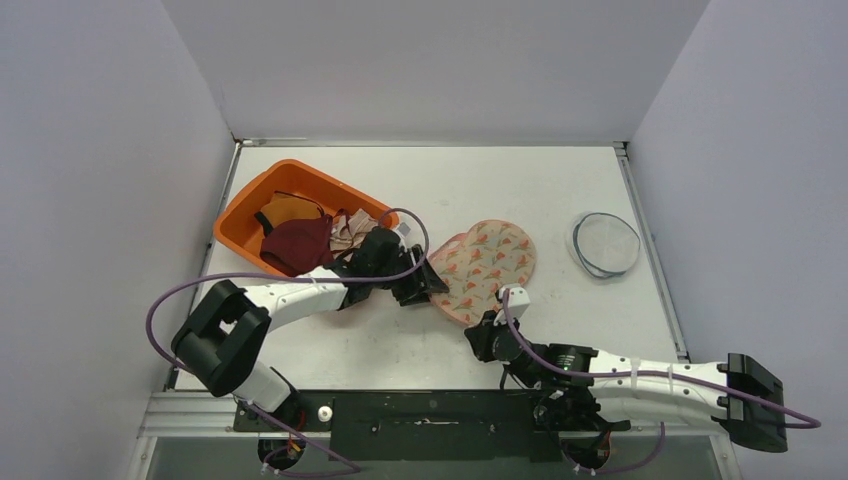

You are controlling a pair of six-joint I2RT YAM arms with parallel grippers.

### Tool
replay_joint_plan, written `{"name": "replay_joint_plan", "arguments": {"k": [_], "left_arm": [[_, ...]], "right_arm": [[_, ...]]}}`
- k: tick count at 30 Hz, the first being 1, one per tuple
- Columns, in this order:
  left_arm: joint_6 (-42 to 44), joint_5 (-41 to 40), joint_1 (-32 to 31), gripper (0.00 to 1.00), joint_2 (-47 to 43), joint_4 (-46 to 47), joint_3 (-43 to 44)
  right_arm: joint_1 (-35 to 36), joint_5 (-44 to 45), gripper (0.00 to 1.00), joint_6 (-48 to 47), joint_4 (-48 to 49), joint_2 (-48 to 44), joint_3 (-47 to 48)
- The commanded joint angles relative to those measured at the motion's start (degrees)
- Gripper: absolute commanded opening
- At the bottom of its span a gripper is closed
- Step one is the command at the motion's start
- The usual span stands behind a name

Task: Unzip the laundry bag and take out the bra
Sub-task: Unzip the laundry bag at the center of the board.

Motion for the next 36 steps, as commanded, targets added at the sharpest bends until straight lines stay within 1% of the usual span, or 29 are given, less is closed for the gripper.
{"name": "replay_joint_plan", "arguments": {"k": [1, 3, 6, 12, 13, 14, 15, 20, 22, 25, 28, 30, 31, 35, 36], "left_arm": [[1.9, -0.7, 1.8, 0.69, 0.2, 1.2, 3.0], [1.2, -0.8, 1.6, 0.81, -1.4, 1.1, 1.6], [-0.2, -1.1, 1.1, 0.92, -4.8, 1.3, -1.4], [-3.1, -2.5, -2.5, 0.97, -12.1, 2.9, -8.6], [-3.8, -2.9, -3.3, 1.0, -12.9, 3.2, -9.5], [-4.4, -3.6, -4.3, 0.97, -13.6, 3.3, -10.2], [-4.9, -4.1, -5.1, 0.96, -14.1, 3.5, -10.8], [-6.1, -6.1, -5.5, 0.97, -13.3, 3.6, -10.5], [-6.8, -8.0, -4.9, 1.0, -12.4, 2.6, -9.5], [-8.2, -10.4, -3.5, 0.77, -11.5, 2.2, -9.0], [-9.0, -11.8, -2.6, 0.5, -11.1, 2.5, -8.6], [-8.9, -12.2, -2.3, 0.34, -10.6, 2.8, -8.3], [-8.9, -12.2, -2.2, 0.23, -10.4, 2.7, -8.1], [-8.9, -12.9, -1.9, 0.0, -10.3, 2.5, -8.2], [-9.0, -13.2, -1.9, 0.0, -10.5, 2.3, -8.2]], "right_arm": [[0.3, 0.4, 0.05, -2.1, 1.9, 1.3, 1.0], [0.2, -0.2, 0.05, -3.3, 3.3, 3.0, 2.2], [-0.4, -2.2, 0.05, -5.3, 7.5, 7.6, 4.1], [-2.1, -6.4, 0.05, -9.1, 12.7, 15.6, 8.6], [-2.3, -6.8, 0.05, -9.6, 13.3, 16.5, 9.2], [-2.4, -7.3, 0.05, -10.1, 13.8, 17.4, 9.7], [-2.6, -7.7, 0.05, -10.4, 14.2, 18.1, 10.3], [-2.7, -9.4, 0.05, -11.3, 15.3, 20.2, 12.0], [-2.7, -10.1, 0.05, -11.5, 15.3, 19.9, 12.0], [-2.4, -10.7, 0.05, -11.5, 14.4, 19.0, 12.0], [-2.1, -10.4, 0.05, -11.2, 12.8, 17.8, 11.7], [-1.9, -10.1, 0.05, -10.9, 12.0, 16.7, 11.2], [-1.9, -9.9, 0.05, -10.8, 11.6, 16.2, 10.8], [-1.8, -9.5, 0.05, -10.3, 9.8, 14.2, 9.8], [-1.9, -9.3, 0.05, -10.3, 9.3, 13.8, 9.6]]}}
